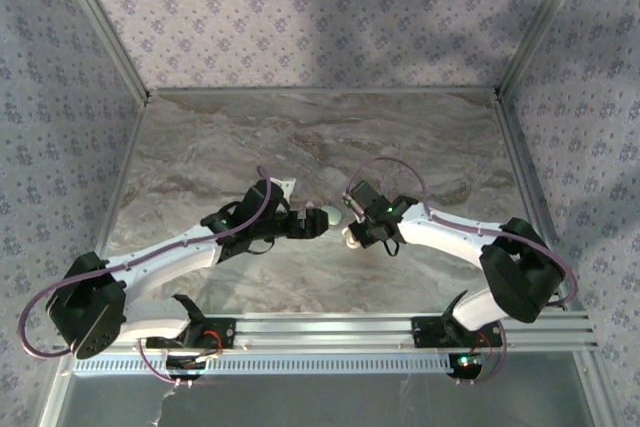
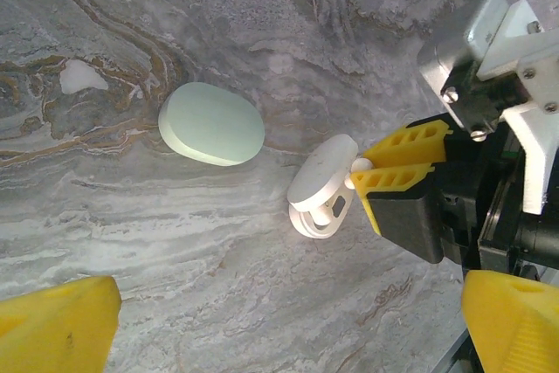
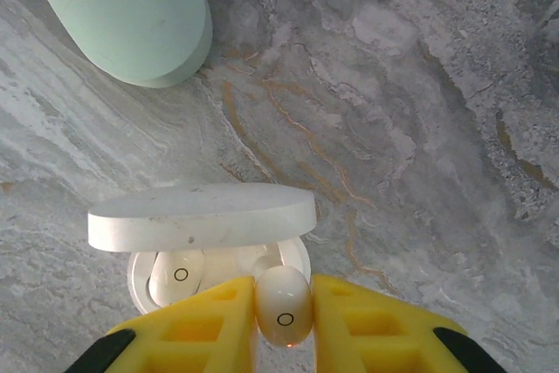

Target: Insert the wireless bluetooth earbuds into the charging case

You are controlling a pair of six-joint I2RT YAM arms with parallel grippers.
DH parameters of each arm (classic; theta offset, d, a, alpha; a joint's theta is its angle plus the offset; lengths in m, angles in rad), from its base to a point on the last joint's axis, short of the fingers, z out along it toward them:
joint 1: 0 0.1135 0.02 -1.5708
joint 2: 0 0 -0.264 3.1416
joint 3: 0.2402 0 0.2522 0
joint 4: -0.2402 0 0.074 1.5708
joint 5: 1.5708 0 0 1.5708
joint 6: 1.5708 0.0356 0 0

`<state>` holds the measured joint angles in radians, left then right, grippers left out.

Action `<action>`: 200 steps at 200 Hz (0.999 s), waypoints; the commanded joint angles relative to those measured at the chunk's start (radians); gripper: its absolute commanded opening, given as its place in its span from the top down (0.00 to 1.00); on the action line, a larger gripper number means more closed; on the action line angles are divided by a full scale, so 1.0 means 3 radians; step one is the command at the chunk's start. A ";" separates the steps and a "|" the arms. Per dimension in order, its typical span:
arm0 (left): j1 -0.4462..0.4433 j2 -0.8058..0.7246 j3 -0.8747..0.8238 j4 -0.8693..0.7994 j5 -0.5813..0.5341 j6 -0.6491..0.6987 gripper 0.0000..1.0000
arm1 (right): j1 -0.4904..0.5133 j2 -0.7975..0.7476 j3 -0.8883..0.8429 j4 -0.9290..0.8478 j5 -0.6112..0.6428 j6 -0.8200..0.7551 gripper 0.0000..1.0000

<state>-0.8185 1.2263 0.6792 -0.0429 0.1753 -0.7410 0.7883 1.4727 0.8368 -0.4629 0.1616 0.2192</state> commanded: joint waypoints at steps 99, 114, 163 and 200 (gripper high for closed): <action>-0.0012 0.0037 0.0088 0.0112 0.0071 0.0058 0.00 | 0.0045 0.0178 0.0086 0.0000 0.0034 -0.0045 0.77; -0.0011 0.0040 0.0085 0.0112 0.0072 0.0060 0.00 | 0.0049 0.0188 0.0090 -0.0001 0.0037 -0.0045 0.76; -0.0012 0.0049 0.0106 0.0102 0.0090 0.0061 0.00 | 0.0056 0.0174 0.0110 -0.0039 0.0039 -0.0045 0.71; -0.0012 0.0039 0.0114 0.0087 0.0103 0.0052 0.00 | 0.0062 0.0116 0.0117 -0.0058 0.0029 -0.0040 0.68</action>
<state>-0.8185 1.2388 0.6800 -0.0395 0.1936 -0.7410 0.7994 1.5177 0.8444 -0.4538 0.1616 0.2157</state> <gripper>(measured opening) 0.997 0.317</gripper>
